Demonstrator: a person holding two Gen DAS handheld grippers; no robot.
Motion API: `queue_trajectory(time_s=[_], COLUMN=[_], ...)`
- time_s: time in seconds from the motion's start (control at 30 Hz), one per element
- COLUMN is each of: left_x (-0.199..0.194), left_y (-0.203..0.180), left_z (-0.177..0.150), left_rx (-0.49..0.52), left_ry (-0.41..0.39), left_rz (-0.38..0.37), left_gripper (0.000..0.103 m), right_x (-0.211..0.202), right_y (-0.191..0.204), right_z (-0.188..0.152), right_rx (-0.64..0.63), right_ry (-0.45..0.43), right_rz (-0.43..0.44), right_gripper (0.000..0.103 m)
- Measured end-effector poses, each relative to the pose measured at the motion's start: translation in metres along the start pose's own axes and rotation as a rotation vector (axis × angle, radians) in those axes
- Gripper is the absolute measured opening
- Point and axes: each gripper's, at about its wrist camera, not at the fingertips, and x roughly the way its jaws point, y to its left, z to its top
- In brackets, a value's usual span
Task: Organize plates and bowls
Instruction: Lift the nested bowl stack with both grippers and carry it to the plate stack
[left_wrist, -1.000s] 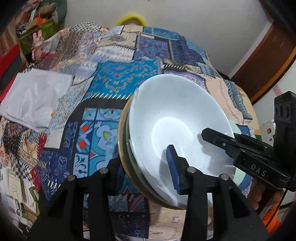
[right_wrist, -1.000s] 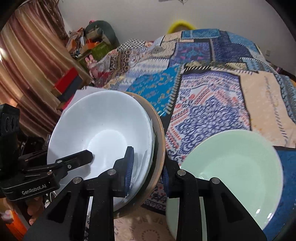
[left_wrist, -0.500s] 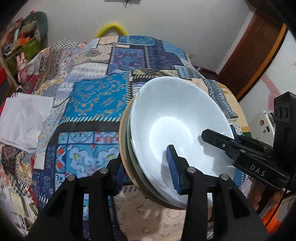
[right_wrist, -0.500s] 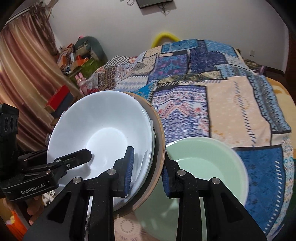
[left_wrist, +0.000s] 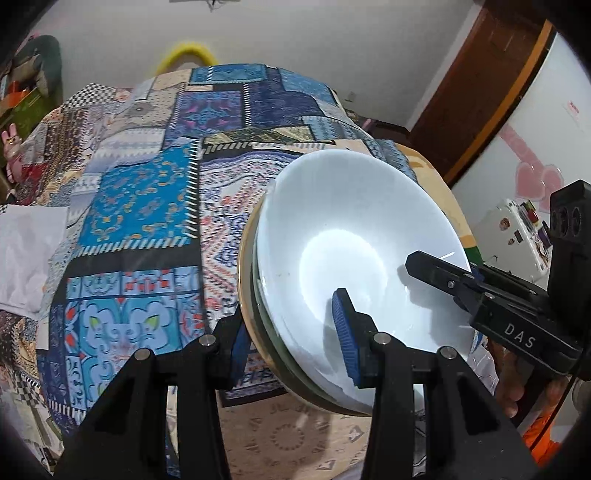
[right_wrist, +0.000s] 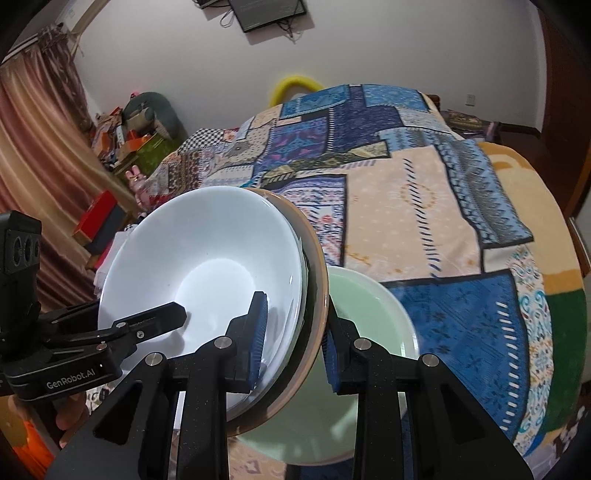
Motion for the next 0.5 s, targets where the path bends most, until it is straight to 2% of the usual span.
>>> queue_trajectory(time_s=[0.5], left_x=[0.04], left_y=[-0.023], left_z=[-0.007], left_rx=[0.026], left_ry=[0.096], left_rz=[-0.008], left_gripper=[0.041], right_x=[0.01], right_y=[-0.032], right_z=[-0.018], right_rx=[0.062], right_ry=[0.057], right_rz=[-0.022], right_gripper=[0.025])
